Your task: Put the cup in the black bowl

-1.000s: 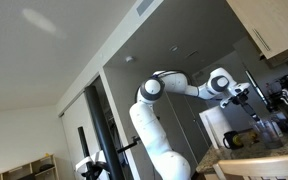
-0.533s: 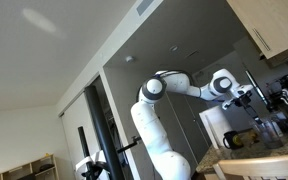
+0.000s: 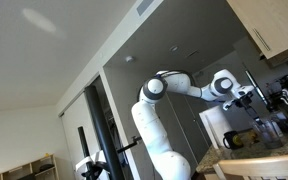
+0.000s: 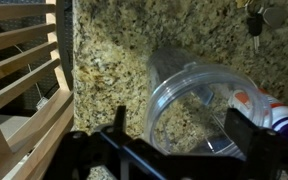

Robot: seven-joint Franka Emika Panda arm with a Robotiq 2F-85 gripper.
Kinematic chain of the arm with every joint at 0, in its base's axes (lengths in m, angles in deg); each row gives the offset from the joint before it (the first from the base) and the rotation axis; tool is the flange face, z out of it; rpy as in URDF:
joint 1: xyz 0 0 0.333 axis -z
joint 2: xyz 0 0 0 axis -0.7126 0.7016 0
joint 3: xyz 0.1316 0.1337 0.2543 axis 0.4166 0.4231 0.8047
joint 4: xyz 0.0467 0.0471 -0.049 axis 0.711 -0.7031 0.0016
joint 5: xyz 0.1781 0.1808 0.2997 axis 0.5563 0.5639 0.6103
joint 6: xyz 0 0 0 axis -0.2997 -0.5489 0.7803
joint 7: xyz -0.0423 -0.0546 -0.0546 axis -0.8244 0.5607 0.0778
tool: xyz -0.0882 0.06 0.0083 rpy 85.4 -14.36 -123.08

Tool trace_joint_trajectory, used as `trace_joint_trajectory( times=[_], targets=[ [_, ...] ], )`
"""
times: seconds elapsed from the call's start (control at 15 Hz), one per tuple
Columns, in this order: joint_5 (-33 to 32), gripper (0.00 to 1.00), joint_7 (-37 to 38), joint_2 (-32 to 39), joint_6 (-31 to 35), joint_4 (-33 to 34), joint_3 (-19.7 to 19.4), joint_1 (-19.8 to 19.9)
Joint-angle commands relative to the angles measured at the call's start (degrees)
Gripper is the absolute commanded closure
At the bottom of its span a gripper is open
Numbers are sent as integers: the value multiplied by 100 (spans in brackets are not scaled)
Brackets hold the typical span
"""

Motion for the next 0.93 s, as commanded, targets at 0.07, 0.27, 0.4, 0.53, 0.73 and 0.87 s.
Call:
trace_joint_trajectory(
  times=[0.07, 0.27, 0.4, 0.53, 0.73, 0.87],
  targets=[
    [102, 0, -56, 83, -72, -17, -135, -77],
    [2, 0, 13, 50, -25, -10, -143, -90],
    [2, 0, 15, 50, -25, -10, -154, -88],
    [-5, 0, -11, 43, 16, -20, -155, -93],
    [23, 34, -41, 44, 87, -28, -159, -103],
    [4, 47, -36, 45, 89, -27, -159, -101]
  ],
)
